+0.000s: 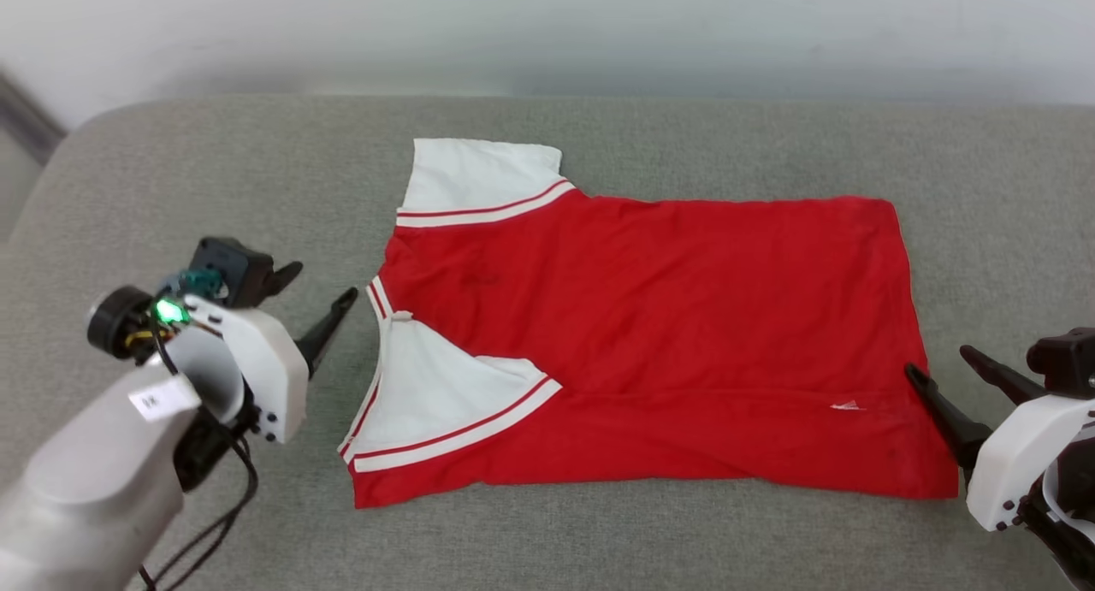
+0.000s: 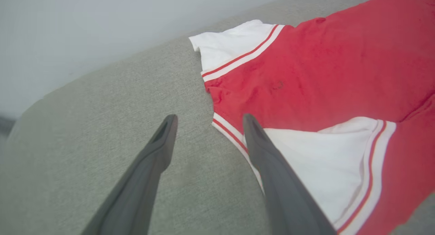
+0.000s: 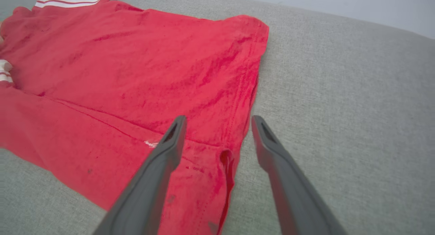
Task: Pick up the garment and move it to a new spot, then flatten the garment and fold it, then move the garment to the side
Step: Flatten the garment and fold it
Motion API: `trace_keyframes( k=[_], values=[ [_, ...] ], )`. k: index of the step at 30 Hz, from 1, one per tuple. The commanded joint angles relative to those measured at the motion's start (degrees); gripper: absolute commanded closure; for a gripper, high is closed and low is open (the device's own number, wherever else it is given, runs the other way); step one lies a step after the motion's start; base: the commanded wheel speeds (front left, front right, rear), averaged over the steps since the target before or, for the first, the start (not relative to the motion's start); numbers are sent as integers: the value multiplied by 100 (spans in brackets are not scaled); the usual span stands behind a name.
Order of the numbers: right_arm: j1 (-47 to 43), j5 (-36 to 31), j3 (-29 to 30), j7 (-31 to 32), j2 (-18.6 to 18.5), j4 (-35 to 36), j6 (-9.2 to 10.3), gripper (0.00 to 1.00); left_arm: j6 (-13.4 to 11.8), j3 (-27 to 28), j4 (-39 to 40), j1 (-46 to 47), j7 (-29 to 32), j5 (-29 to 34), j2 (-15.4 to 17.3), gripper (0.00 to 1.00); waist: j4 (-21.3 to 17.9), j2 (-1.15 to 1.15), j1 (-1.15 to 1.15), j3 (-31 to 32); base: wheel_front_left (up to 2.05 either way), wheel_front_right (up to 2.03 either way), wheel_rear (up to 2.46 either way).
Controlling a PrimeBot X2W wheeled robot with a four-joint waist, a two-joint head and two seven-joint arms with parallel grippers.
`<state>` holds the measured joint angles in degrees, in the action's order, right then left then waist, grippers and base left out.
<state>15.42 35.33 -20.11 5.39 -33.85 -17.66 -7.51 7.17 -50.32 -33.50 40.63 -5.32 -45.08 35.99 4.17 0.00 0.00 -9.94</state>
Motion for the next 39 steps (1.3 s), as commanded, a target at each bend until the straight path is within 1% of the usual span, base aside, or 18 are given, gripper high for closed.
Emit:
trace_keyframes(
  k=[1,5,11,14,17,21,23,27,35,36,37,39],
  values=[
    [-45,8,41,-4,-27,54,4,0,11,-30,143,157,221,-40,116,0,73,0,0,101,0,0,0],
    [-98,-19,91,49,-40,117,4,0,18,-130,483,340,1106,-357,280,0,100,0,0,176,0,0,0],
    [-124,-62,72,152,-37,203,4,0,22,-383,1000,546,2948,-1205,540,0,78,0,0,198,0,0,0],
    [-71,-74,-11,230,-54,242,4,0,23,-521,1204,560,3562,-1471,684,0,15,0,0,160,0,0,0],
    [13,-34,-109,315,-58,275,4,0,24,-561,1280,427,4069,-1883,757,0,-58,0,0,109,0,0,0],
    [120,-2,-203,370,-51,261,4,0,24,-643,1301,299,4492,-2179,793,0,-151,0,0,34,0,0,0],
    [142,10,-246,389,-46,244,4,0,-3,-632,1262,201,4610,-2375,746,0,-193,0,0,-9,0,0,0],
    [276,35,-332,443,-60,229,4,0,-33,-763,1137,51,4702,-2357,737,0,-269,0,0,-114,0,0,0],
    [476,39,-475,476,-56,179,4,0,-16,-993,745,-286,4598,-2336,517,1,-370,0,0,-252,0,0,0],
    [501,38,-478,493,-78,178,4,0,-10,-1009,746,-278,4557,-2325,508,57,-369,0,0,-247,0,0,0],
    [512,20,-517,538,-115,184,4,0,-5,-1028,764,-260,4534,-2303,510,100,-365,0,0,-234,0,0,0],
    [579,-15,-638,670,-202,242,4,0,7,-1071,829,-222,4480,-2257,552,100,-364,0,0,-183,0,0,0]
  ],
)
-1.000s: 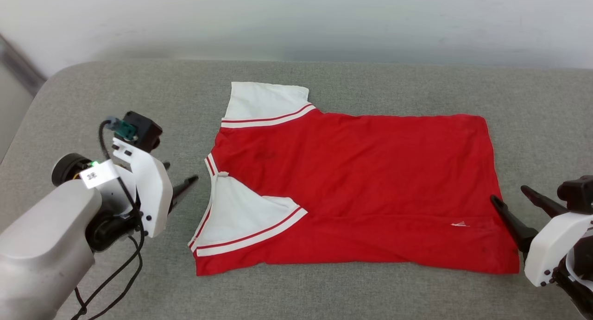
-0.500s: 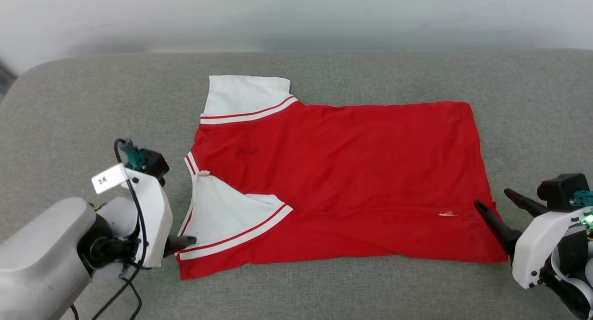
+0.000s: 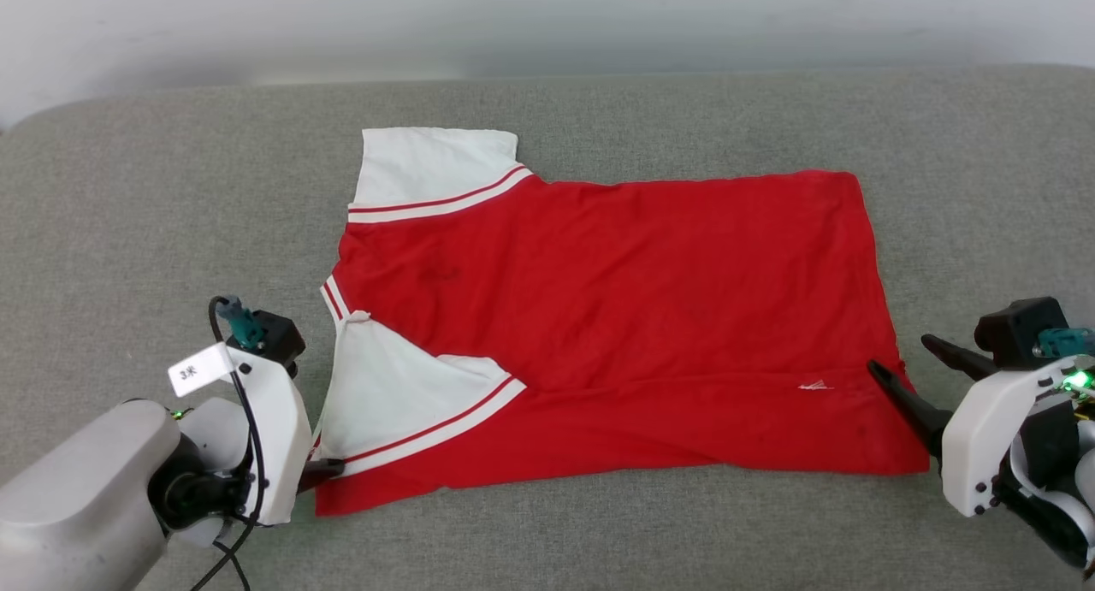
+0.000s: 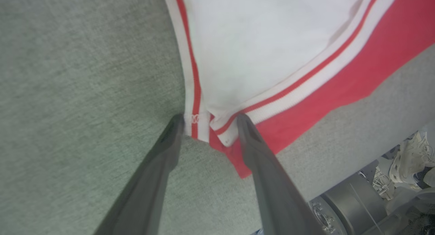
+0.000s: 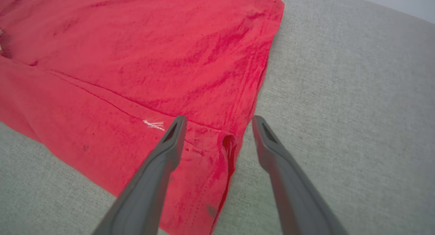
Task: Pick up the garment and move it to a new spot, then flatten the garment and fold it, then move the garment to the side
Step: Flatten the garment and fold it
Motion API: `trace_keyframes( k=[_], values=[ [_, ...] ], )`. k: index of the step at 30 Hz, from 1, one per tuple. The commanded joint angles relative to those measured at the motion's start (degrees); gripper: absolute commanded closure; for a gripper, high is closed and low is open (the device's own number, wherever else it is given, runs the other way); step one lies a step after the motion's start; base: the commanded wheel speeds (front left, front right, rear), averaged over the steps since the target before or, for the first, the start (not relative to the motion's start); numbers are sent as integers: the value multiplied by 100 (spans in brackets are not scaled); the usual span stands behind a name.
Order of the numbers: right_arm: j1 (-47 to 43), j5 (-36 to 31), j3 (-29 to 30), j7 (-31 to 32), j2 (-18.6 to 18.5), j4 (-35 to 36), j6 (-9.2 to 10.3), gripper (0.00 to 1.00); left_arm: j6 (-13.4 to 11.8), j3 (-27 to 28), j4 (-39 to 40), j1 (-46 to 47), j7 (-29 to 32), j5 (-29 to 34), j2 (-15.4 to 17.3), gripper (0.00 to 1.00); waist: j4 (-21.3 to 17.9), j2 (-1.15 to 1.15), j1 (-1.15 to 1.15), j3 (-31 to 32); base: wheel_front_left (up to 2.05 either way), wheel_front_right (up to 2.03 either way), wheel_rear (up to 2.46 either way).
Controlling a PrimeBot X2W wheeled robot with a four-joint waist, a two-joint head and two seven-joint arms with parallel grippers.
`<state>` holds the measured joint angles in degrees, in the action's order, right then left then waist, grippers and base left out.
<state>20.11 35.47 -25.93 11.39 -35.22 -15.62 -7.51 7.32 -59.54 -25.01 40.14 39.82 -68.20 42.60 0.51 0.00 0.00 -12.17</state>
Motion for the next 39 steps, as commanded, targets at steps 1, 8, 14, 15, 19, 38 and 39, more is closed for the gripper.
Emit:
trace_keyframes(
  k=[1,8,14,15,19,38,39],
  values=[
    [178,-21,-91,158,-119,65,4,0,-3,-156,19,-147,-66,63,-83,100,3,0,0,70,0,0,0],
    [626,140,-533,1239,-653,477,4,0,6,-142,361,105,-271,167,182,100,41,0,0,250,0,0,0],
    [1033,624,-1055,3157,-1385,989,4,0,9,-194,871,251,-351,197,347,100,150,0,0,226,0,0,0],
    [1080,682,-1072,3314,-1390,1011,4,0,9,-198,914,270,-366,219,362,100,163,0,0,195,0,0,0],
    [1091,789,-1088,3683,-1213,846,4,0,9,-230,993,313,-405,312,386,100,208,0,0,59,0,0,0],
    [288,905,-1405,2806,-265,-458,-12,100,10,-421,967,331,-620,345,274,100,334,0,0,-188,0,0,0],
    [356,877,-1407,2703,-333,-435,-11,100,10,-425,943,320,-621,340,291,100,325,0,0,-142,0,0,0]
  ],
)
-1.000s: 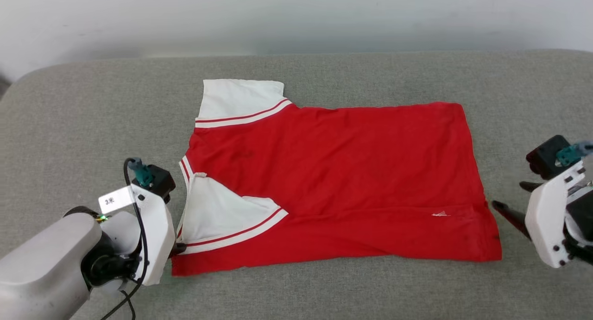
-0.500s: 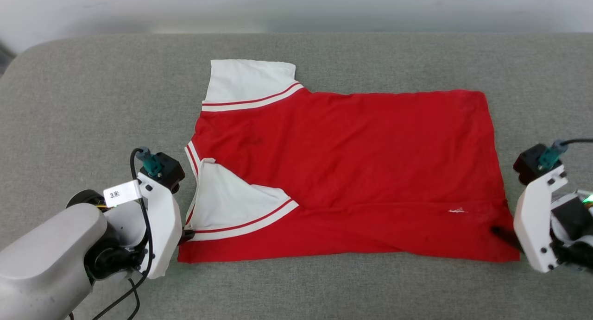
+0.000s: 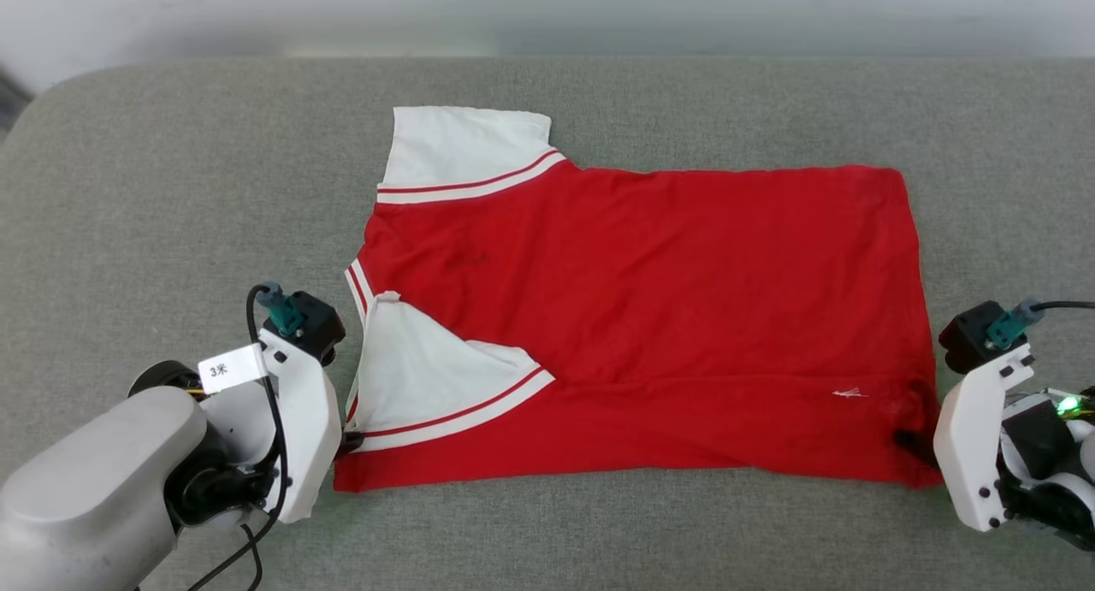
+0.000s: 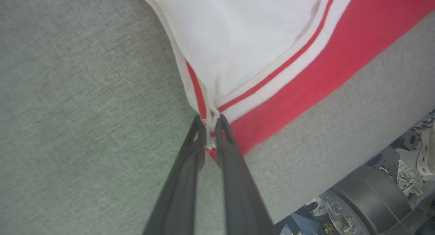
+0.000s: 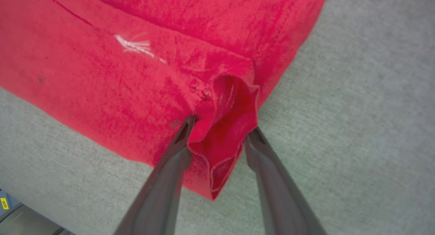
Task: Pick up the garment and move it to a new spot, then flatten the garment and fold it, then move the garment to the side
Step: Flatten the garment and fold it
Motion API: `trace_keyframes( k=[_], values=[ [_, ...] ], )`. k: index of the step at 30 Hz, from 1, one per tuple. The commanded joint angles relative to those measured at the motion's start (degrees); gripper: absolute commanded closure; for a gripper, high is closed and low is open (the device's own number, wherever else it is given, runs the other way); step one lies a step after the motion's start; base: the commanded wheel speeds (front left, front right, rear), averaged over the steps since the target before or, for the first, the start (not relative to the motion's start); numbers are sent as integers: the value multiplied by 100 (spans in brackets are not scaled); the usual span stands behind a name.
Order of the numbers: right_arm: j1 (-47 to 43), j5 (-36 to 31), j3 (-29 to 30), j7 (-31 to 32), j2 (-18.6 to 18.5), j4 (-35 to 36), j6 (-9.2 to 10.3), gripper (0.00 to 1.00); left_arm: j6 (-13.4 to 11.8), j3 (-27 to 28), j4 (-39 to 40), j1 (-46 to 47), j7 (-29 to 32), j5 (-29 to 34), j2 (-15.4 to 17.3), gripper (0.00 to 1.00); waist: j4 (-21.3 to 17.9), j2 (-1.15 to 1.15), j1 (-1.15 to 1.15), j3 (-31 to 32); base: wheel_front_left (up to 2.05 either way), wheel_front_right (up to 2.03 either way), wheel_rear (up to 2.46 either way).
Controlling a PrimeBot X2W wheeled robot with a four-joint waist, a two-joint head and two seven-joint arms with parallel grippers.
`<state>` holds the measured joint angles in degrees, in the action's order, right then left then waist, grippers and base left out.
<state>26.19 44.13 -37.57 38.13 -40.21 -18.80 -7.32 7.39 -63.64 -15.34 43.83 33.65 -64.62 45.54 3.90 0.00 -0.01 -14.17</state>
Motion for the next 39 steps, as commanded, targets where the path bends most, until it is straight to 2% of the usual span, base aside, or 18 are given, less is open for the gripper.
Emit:
trace_keyframes(
  k=[1,7,13,19,22,29,30,31,36,39],
  values=[
    [-193,11,-233,-69,102,-79,-23,100,4,-11,-41,-54,-25,-35,12,100,-19,0,1,113,0,0,0],
    [-142,227,-219,-421,-318,261,-15,100,3,-47,-36,-204,-77,-195,170,100,-51,0,1,551,0,0,0],
    [-455,494,-297,-459,-785,700,-14,100,3,-180,177,-479,-38,-308,358,100,-60,0,1,862,0,0,0],
    [-896,683,-189,-439,-1075,1099,-14,100,-49,-263,387,-782,-49,-417,510,100,-78,0,1,914,0,0,0],
    [-1035,644,-129,-386,-1052,1092,-14,100,-78,-284,324,-889,-132,-448,504,100,-113,0,1,832,0,0,0],
    [-1150,508,27,-476,-667,678,-13,100,-71,-327,-67,-996,-340,-375,318,100,-130,0,1,678,0,0,0],
    [-1161,488,63,-510,-624,623,-13,69,-70,-319,-119,-995,-366,-367,293,93,-126,0,1,678,0,0,0],
    [-1173,462,102,-575,-586,593,-13,0,-67,-308,-151,-976,-430,-331,281,0,-120,0,1,687,0,0,0],
    [-1228,283,396,-1090,-418,630,-15,0,-60,-175,-142,-824,-684,-267,348,0,-99,0,1,842,0,0,0],
    [-1193,16,691,-1658,-335,717,-15,0,-80,-77,-34,-686,-842,-172,440,0,-98,0,1,925,0,0,0]
  ],
)
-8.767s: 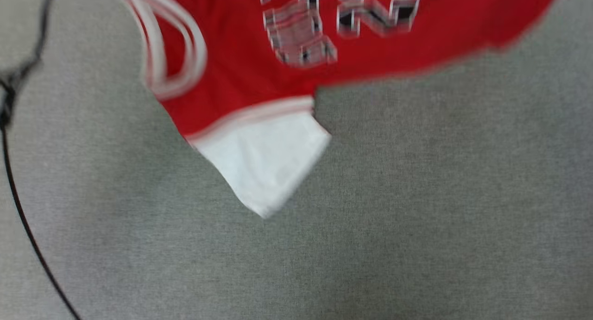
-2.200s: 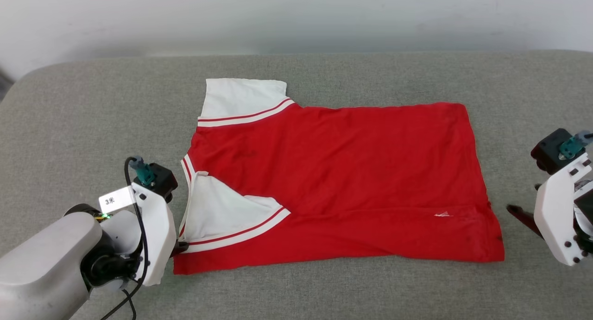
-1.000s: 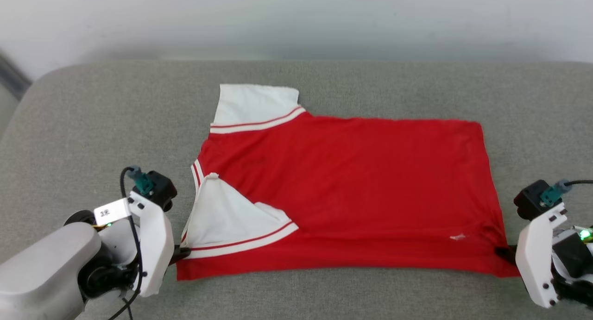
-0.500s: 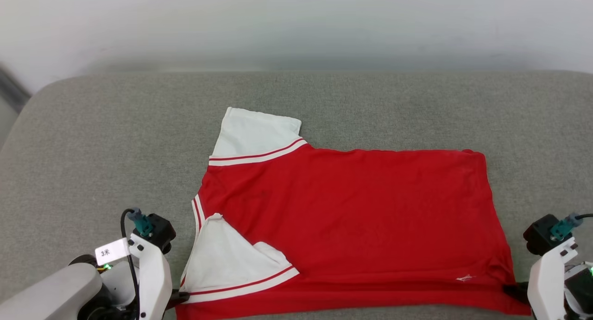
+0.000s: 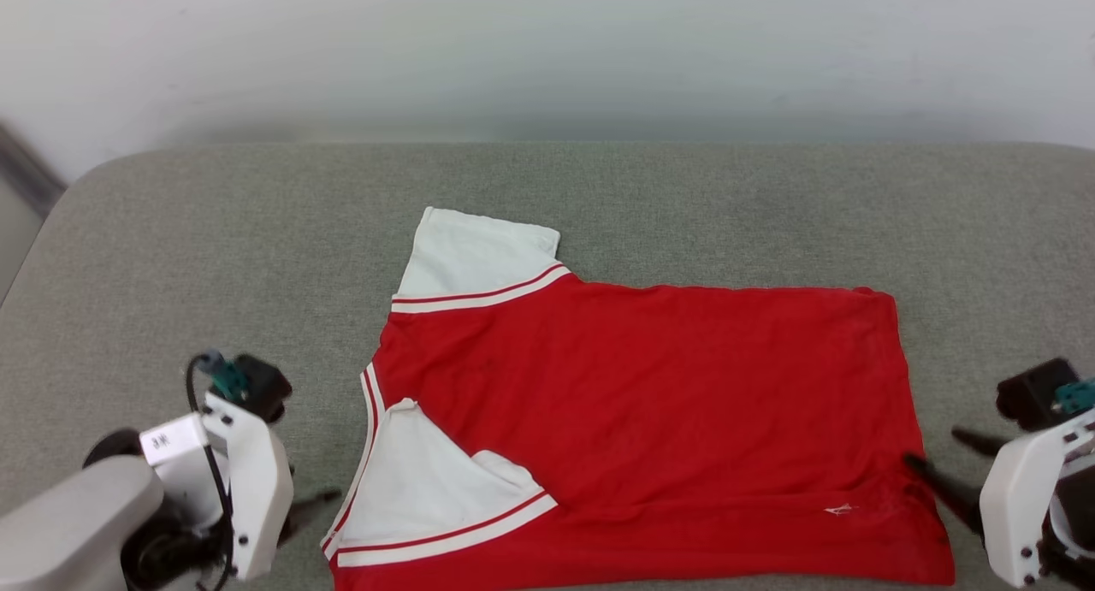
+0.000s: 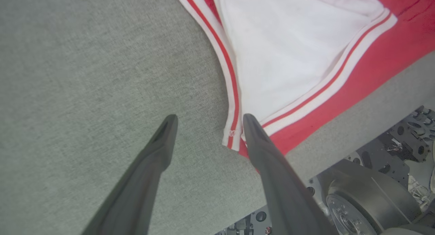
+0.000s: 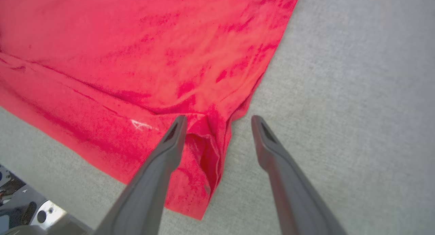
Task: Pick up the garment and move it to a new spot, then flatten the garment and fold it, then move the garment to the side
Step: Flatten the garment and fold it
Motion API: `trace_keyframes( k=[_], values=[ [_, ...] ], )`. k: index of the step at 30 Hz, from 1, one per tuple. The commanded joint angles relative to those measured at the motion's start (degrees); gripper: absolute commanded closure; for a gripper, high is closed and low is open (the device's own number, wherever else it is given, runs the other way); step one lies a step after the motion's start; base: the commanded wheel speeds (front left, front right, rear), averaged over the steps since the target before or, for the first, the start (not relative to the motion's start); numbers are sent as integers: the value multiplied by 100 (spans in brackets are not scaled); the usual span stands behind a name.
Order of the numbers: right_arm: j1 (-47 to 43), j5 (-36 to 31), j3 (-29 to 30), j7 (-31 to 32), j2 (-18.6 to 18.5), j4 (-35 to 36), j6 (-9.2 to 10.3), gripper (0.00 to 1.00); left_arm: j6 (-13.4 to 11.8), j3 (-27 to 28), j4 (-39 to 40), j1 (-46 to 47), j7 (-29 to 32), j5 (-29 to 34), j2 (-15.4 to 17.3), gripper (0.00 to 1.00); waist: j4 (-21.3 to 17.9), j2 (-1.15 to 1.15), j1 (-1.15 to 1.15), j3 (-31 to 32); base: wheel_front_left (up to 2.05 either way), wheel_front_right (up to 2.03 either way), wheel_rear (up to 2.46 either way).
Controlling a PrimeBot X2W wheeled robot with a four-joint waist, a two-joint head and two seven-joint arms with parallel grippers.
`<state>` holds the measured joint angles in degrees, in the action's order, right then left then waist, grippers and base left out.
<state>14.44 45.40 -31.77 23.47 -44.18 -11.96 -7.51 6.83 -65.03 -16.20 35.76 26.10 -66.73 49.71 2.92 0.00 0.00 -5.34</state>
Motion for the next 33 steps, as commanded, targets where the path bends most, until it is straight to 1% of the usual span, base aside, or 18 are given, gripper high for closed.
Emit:
trace_keyframes(
  k=[1,3,7,10,13,16,20,21,24,27,32,33],
  values=[
    [-6,-231,232,-425,113,57,4,0,-27,127,97,178,-179,74,42,0,-3,0,0,56,0,0,0],
    [20,-528,547,-896,267,44,4,0,-82,276,174,339,-446,210,75,0,-21,0,0,71,0,0,0],
    [46,-1257,1277,-1784,763,85,4,0,-355,519,244,687,-949,612,66,0,-105,0,0,10,0,0,0],
    [38,-1899,1872,-2366,1229,251,3,0,-500,660,246,983,-1077,767,17,0,-196,0,0,-122,0,0,0],
    [-70,-2455,2373,-2766,1695,568,4,0,-538,759,165,1357,-1012,909,-17,0,-295,0,0,-312,0,0,0],
    [-204,-2967,2685,-2971,2114,970,4,0,-502,837,18,1764,-771,946,-28,0,-423,0,0,-570,0,0,0],
    [-387,-3378,2860,-3070,2570,1503,4,0,-435,985,-224,2339,-258,755,-93,0,-611,0,0,-962,0,0,0],
    [-387,-3378,2860,-3070,2570,1503,4,0,-435,985,-224,2339,-258,755,-93,0,-611,0,0,-962,0,0,0],
    [-487,-3587,2875,-3019,2779,1806,4,0,-378,1052,-404,2740,283,574,-116,0,-754,0,0,-1273,0,0,0],
    [-498,-3702,2881,-2986,2932,2036,4,0,-329,1052,-556,3144,774,524,-102,0,-895,0,0,-1585,0,0,0],
    [-376,-3916,2835,-2967,3061,2268,4,0,-272,998,-815,3705,1709,344,-178,0,-1064,0,0,-2075,0,0,0],
    [-338,-3942,2821,-2969,3085,2275,4,0,-275,1004,-881,3812,1818,320,-215,0,-1083,0,0,-2156,0,0,0]
  ],
)
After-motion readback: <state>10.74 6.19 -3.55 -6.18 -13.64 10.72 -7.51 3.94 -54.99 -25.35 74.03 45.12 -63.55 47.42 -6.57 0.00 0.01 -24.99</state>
